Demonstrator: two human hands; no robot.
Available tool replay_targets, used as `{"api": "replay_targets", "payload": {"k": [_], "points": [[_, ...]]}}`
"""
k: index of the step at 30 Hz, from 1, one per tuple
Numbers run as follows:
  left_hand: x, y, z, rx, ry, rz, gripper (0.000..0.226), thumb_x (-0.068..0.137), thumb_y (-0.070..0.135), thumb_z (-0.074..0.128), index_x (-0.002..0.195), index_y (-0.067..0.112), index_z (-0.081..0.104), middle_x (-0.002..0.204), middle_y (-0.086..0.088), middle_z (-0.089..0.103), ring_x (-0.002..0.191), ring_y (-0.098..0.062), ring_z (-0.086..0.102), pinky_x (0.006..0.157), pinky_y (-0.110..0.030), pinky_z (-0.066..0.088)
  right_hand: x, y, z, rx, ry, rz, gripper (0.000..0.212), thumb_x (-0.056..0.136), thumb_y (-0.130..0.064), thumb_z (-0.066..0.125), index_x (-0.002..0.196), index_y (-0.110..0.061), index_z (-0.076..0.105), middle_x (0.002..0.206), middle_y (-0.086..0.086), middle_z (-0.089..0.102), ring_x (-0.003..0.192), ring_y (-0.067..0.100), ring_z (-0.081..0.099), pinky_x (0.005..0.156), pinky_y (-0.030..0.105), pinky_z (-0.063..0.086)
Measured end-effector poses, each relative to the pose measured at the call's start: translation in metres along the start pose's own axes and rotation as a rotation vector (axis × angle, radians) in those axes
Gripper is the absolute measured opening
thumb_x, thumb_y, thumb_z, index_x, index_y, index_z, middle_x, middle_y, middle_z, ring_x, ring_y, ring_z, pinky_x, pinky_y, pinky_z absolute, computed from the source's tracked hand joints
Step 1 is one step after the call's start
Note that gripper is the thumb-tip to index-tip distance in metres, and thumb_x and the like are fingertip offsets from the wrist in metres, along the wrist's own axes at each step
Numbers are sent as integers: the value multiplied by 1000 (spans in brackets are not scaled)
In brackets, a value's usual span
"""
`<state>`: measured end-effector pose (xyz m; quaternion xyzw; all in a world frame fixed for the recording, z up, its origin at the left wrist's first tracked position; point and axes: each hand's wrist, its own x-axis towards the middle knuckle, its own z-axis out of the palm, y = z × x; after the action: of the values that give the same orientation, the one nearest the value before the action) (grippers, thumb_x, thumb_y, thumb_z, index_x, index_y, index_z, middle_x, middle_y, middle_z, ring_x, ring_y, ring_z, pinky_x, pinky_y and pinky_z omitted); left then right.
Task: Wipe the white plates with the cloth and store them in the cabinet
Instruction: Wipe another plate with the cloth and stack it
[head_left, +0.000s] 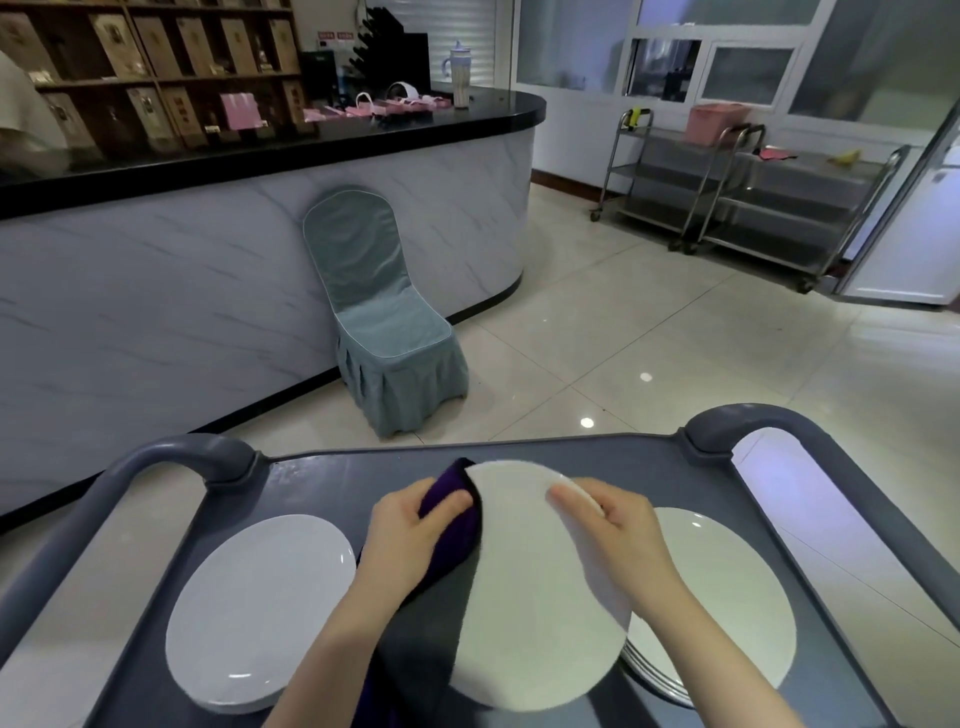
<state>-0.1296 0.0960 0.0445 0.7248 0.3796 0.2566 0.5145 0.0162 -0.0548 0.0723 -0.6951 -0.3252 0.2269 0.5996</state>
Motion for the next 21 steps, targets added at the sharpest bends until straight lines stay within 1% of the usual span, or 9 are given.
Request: {"api": "replay_targets", "payload": {"k": [2, 4, 6, 9, 11, 13, 16, 19, 21], "points": [[-10, -5, 6, -210, 143, -131, 20, 94, 26, 63, 79, 15, 71, 74, 3, 74, 68, -11, 62, 66, -25, 51, -1, 5, 7, 173, 196, 70, 38, 96, -13, 62, 61, -1, 50, 65, 2, 45, 60, 12, 40, 57, 22, 36], [-18, -8, 17, -351, 242, -290, 27, 95, 31, 61, 83, 9, 71, 82, -7, 75, 73, -17, 63, 75, -39, 55, -4, 17, 20, 362, 371, 182, 43, 97, -20, 60, 61, -10, 38, 67, 5, 37, 66, 18, 34, 63, 31, 32], [-19, -11, 22, -406, 299, -371, 30, 95, 32, 61, 85, 5, 70, 86, -12, 74, 75, -20, 63, 78, -44, 55, -6, 29, 29, 358, 427, 235, 37, 98, -26, 57, 65, -12, 48, 69, 2, 51, 68, 20, 46, 67, 34, 40], [-15, -6, 10, -392, 276, -288, 25, 96, 27, 60, 82, 9, 71, 81, -7, 74, 72, -16, 63, 73, -36, 52, -3, 32, 17, 146, 241, 214, 13, 97, -27, 60, 92, -16, 66, 86, -3, 72, 82, 20, 67, 74, 35, 53], [-10, -2, -5, -261, 241, -143, 25, 95, 25, 62, 77, 9, 69, 72, -3, 72, 67, -12, 58, 67, -28, 48, 6, 25, -2, 73, 68, 162, 7, 93, -24, 66, 96, -18, 68, 83, -9, 73, 79, 13, 68, 68, 24, 53], [-3, 4, -13, -69, 145, 6, 26, 91, 22, 67, 69, 9, 65, 60, 6, 65, 57, -4, 52, 57, -17, 41, 17, 12, -15, -80, -120, 76, 9, 93, -25, 66, 100, -23, 71, 89, -15, 73, 83, 4, 68, 71, 18, 52], [6, 14, -7, 142, -93, 144, 31, 86, 21, 73, 59, 27, 59, 51, 16, 58, 50, 2, 47, 54, -14, 36, 27, 3, -7, -409, -351, -87, 14, 96, -33, 62, 96, -24, 72, 89, -12, 71, 84, 4, 64, 78, 23, 48], [6, 11, -2, 190, -181, 157, 30, 85, 23, 74, 60, 32, 60, 57, 13, 62, 53, 1, 50, 56, -15, 37, 26, 6, 3, -444, -390, -156, 24, 98, -35, 59, 78, -23, 66, 72, -7, 63, 69, 8, 53, 69, 26, 43], [-1, 6, -1, 71, -134, 106, 19, 88, 22, 71, 69, 27, 68, 67, 6, 69, 59, -2, 57, 60, -17, 43, 25, 6, -2, -355, -324, -136, 23, 96, -31, 62, 75, -24, 69, 71, -7, 65, 67, 6, 55, 67, 23, 42]]}}
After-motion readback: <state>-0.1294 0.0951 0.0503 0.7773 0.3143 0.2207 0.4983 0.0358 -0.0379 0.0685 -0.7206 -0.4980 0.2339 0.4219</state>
